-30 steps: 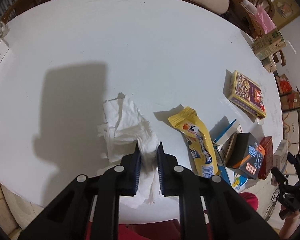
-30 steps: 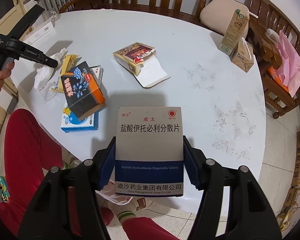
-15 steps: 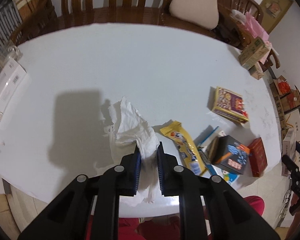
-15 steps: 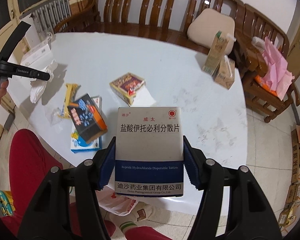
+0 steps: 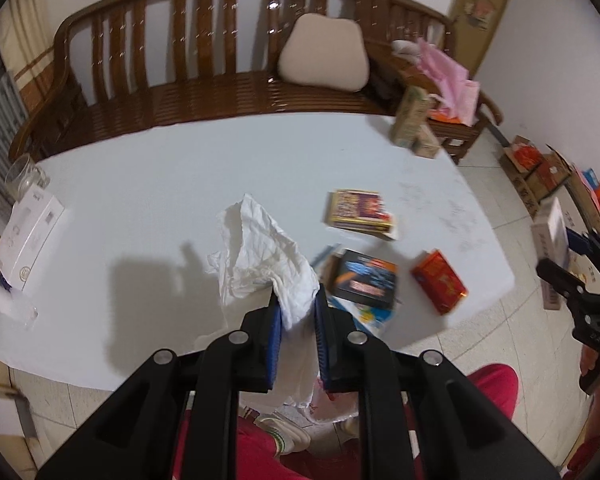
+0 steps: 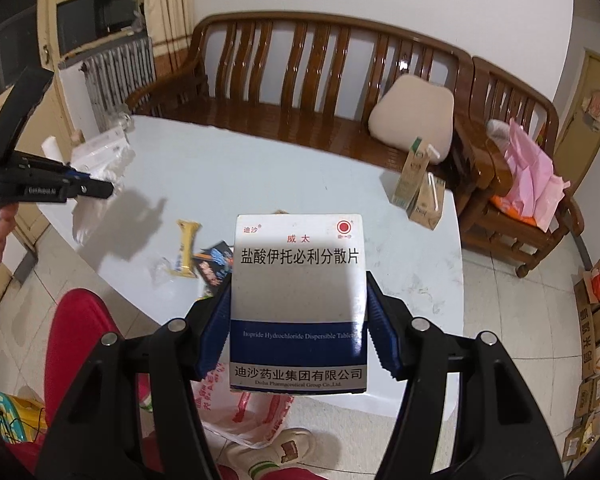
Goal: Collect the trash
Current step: 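Carry the tissue and medicine box down toward the white-and-red plastic bag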
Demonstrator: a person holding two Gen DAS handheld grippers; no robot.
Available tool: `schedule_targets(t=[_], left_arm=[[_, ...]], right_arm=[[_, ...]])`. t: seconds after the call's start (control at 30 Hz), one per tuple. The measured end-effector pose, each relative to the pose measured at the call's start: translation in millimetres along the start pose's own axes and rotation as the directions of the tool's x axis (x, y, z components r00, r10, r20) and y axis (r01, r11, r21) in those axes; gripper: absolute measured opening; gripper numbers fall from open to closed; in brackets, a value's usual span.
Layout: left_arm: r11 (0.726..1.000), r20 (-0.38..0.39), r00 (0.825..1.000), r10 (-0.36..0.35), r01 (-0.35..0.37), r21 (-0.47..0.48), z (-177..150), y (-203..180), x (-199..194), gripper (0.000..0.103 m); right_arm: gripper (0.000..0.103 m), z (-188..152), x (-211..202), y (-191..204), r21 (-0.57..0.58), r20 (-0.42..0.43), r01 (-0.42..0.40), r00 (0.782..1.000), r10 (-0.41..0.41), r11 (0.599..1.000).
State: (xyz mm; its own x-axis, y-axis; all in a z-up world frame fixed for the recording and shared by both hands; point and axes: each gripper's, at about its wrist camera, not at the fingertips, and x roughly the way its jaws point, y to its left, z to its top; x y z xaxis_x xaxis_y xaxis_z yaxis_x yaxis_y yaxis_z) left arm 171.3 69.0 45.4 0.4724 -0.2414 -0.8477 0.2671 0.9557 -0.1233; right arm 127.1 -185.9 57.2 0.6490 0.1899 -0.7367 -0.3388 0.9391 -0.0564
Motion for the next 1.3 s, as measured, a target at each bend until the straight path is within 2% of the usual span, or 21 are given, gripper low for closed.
schedule_targets(t=[0.23, 0.57, 0.83, 1.3], left_arm=[[0.998, 0.038, 0.999, -0.016, 0.013, 0.065, -25, -34, -28, 0.015], [0.992, 0.007, 0.998, -0.059, 0.058, 0.111, -69, -69, -25, 0.015], [0.987, -0.065, 0.991, -0.120, 0.126, 0.100, -103, -86, 5, 0.015], [0.983, -0.143, 0.978, -0.154, 0.166, 0.078, -154, -100, 65, 0.015]], right_arm=[[0.060, -8, -37, 25, -0.031, 0.052, -0.013, 0.999, 0.015, 0.999], [0.060, -32, -64, 60, -0.080, 0.060, -0.035, 0.997, 0.040, 0.996], [0.060, -60, -62, 77, -0.073, 0.042, -0.054, 0.997, 0.057, 0.996], [0.060, -127, -26, 93, -0.048, -0.022, -0.027, 0.999, 0.026, 0.998]])
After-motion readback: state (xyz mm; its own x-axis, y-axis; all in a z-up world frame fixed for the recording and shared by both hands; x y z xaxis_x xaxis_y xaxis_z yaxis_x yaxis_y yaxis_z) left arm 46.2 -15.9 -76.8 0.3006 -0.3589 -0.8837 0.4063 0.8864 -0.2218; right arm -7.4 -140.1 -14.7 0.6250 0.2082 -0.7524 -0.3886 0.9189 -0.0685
